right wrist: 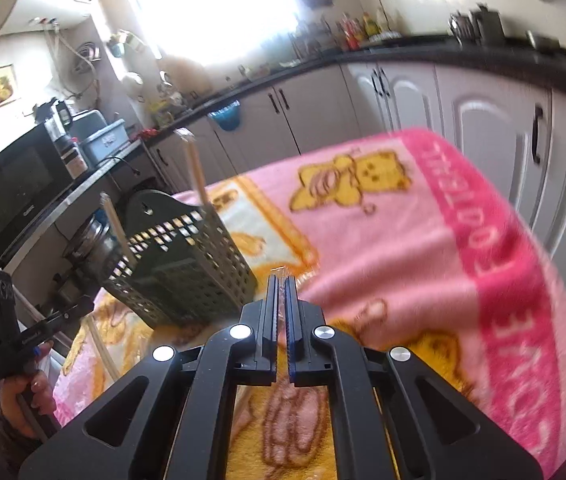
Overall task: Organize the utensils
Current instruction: 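Close the right gripper on a loose chopstick while the left gripper grasps another chopstick, then lift both held chopsticks and carry them above the green caddy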
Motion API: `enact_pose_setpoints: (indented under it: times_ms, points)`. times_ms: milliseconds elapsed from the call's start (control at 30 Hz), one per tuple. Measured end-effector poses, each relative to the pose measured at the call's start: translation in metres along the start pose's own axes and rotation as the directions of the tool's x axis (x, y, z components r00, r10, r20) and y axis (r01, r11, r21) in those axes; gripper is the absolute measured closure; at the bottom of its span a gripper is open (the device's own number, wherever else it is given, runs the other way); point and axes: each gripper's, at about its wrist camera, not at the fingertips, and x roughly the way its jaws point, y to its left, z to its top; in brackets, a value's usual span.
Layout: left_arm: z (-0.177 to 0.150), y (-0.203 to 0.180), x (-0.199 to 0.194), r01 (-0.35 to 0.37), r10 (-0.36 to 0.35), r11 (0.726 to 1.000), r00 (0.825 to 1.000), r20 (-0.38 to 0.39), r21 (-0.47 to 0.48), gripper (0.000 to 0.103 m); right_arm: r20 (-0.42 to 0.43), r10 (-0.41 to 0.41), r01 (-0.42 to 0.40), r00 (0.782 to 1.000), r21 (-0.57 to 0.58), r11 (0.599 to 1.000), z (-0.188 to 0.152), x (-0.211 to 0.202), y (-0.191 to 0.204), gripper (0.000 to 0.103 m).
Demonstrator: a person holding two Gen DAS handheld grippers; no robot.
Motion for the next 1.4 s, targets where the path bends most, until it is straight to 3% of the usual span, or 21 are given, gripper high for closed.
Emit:
enact_pose_setpoints:
  times_ms: [200, 600, 1000, 1400]
  points:
    - [0.020, -0.019, -0.008, 0.050, -0.052, 0.998, 0.998, 0.037, 0.033, 0.103, 0.055, 0.053, -0.050, 0.997, -0.047, 0.998, 0.011, -0.021, 0.021, 0.100]
    - [0.046, -0.058, -0.023, 0.139, -0.149, 0.984, 0.985, 0.087, 0.113, 0.103, 0.135, 0.093, -0.074, 0.986, -0.144, 0.987, 0.021, -0.052, 0.062, 0.100]
    - [0.068, -0.080, -0.040, 0.168, -0.194, 0.971, 0.970, 0.145, 0.173, 0.103, 0.188, 0.150, -0.110, 0.971, -0.206, 0.972, 0.036, -0.068, 0.092, 0.102]
    - [0.099, -0.103, -0.062, 0.189, -0.242, 0.954, 0.944, 0.225, 0.232, 0.103, 0.229, 0.221, -0.154, 0.948, -0.277, 0.948, 0.060, -0.079, 0.124, 0.102]
